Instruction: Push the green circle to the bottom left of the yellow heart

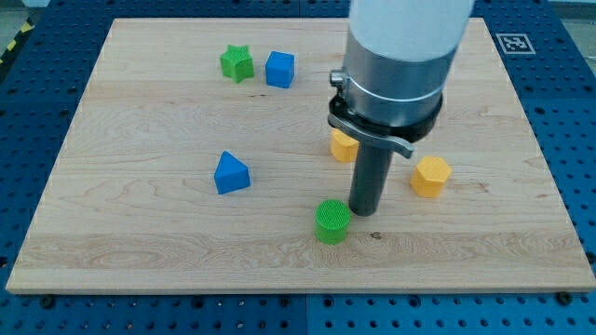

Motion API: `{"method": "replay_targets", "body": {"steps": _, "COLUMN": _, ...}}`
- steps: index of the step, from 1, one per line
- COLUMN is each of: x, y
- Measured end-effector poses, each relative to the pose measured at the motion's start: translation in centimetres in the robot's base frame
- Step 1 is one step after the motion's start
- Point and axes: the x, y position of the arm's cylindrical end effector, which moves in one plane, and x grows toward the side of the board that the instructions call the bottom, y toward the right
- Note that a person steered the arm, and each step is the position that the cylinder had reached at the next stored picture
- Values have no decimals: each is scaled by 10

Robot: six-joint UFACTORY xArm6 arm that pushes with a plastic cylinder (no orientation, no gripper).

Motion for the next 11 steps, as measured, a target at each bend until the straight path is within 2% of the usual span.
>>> {"method": "replay_targets", "body": {"steps": 1, "x": 27, "y": -1}}
{"method": "replay_targets", "body": {"steps": 2, "x": 41, "y": -26}}
{"method": "replay_targets", "body": {"steps": 5, "x": 43, "y": -66}}
{"method": "replay_targets", "body": {"steps": 7, "x": 43, "y": -73}}
{"method": "replay_targets", "body": {"steps": 9, "x": 29, "y": -79}}
{"method": "replay_targets", "body": {"steps": 11, "x": -10, "y": -79}}
